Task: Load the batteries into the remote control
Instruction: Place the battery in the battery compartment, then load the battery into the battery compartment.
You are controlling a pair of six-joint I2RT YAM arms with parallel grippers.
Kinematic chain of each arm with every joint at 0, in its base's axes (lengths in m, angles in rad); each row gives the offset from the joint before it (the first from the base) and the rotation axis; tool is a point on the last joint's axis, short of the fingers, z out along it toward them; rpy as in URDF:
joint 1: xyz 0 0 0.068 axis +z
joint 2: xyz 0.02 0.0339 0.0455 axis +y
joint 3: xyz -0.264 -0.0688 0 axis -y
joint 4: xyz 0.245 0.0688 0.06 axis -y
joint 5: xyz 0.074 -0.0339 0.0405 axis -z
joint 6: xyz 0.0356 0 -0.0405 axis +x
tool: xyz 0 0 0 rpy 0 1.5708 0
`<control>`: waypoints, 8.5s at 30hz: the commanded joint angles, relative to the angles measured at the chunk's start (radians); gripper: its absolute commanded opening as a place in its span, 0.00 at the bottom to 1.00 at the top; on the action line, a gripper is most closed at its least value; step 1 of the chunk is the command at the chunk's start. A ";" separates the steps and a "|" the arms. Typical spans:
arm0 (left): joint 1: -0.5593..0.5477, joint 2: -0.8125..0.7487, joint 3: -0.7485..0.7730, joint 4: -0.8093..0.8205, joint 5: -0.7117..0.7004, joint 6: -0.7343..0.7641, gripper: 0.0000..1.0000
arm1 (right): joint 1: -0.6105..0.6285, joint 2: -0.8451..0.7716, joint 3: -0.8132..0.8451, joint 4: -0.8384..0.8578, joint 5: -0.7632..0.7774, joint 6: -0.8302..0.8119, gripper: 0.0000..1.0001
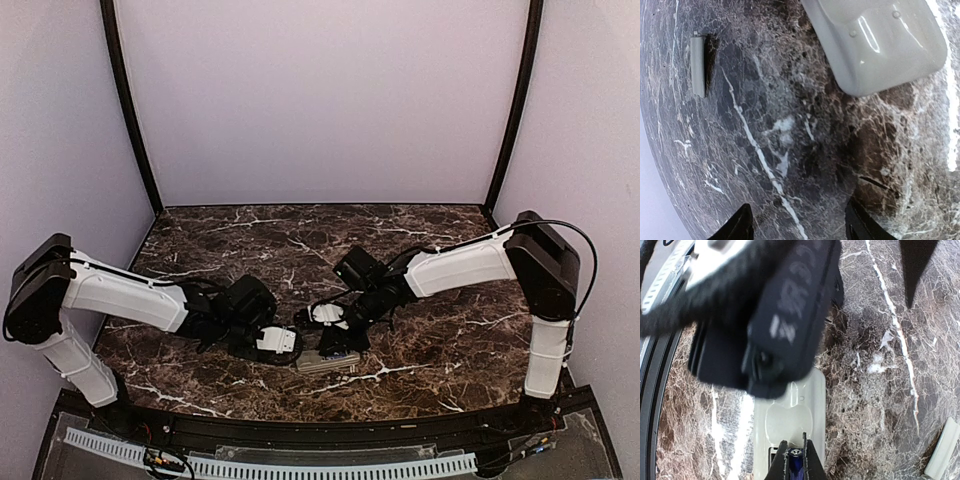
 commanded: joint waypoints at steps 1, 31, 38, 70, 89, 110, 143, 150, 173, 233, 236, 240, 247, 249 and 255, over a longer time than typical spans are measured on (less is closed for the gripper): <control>0.002 -0.070 -0.046 -0.119 0.004 -0.092 0.61 | 0.008 0.034 -0.034 -0.034 0.071 0.013 0.00; -0.117 0.181 -0.516 1.450 0.204 -0.973 0.70 | 0.019 0.009 -0.030 -0.105 0.067 -0.095 0.00; -0.111 0.199 -0.465 1.310 0.239 -0.880 0.72 | 0.021 0.029 -0.008 -0.144 0.085 -0.126 0.00; -0.026 0.380 -0.383 1.362 0.455 -0.792 0.51 | 0.022 0.029 0.004 -0.218 0.113 -0.187 0.00; -0.026 0.374 -0.382 1.318 0.446 -0.753 0.38 | 0.029 0.053 0.025 -0.228 0.138 -0.171 0.18; -0.027 0.360 -0.382 1.296 0.458 -0.735 0.38 | 0.027 0.001 0.055 -0.165 0.011 -0.080 0.40; -0.029 0.349 -0.382 1.270 0.454 -0.724 0.37 | -0.057 -0.253 -0.111 0.161 -0.058 1.092 0.08; -0.029 0.345 -0.382 1.270 0.451 -0.724 0.37 | 0.023 -0.194 -0.105 0.135 0.030 1.260 0.00; -0.030 0.333 -0.381 1.250 0.451 -0.723 0.36 | 0.021 -0.040 -0.019 -0.025 0.135 1.279 0.00; -0.032 0.312 -0.387 1.246 0.438 -0.731 0.37 | -0.065 -0.080 -0.095 -0.043 0.045 1.220 0.00; -0.034 0.311 -0.393 1.268 0.441 -0.745 0.44 | -0.065 -0.116 -0.034 -0.103 0.075 1.175 0.00; -0.047 0.288 -0.391 1.259 0.423 -0.777 0.64 | -0.065 -0.147 0.072 -0.204 0.166 1.099 0.14; -0.077 0.164 -0.403 1.197 0.345 -0.794 0.96 | -0.067 -0.092 0.241 -0.286 0.291 0.837 0.62; -0.085 0.117 -0.398 1.167 0.344 -0.812 0.96 | -0.068 -0.052 0.286 -0.284 0.326 0.759 0.66; -0.087 -0.157 -0.431 1.074 0.260 -0.967 0.98 | -0.071 0.130 0.460 -0.378 0.427 0.595 0.68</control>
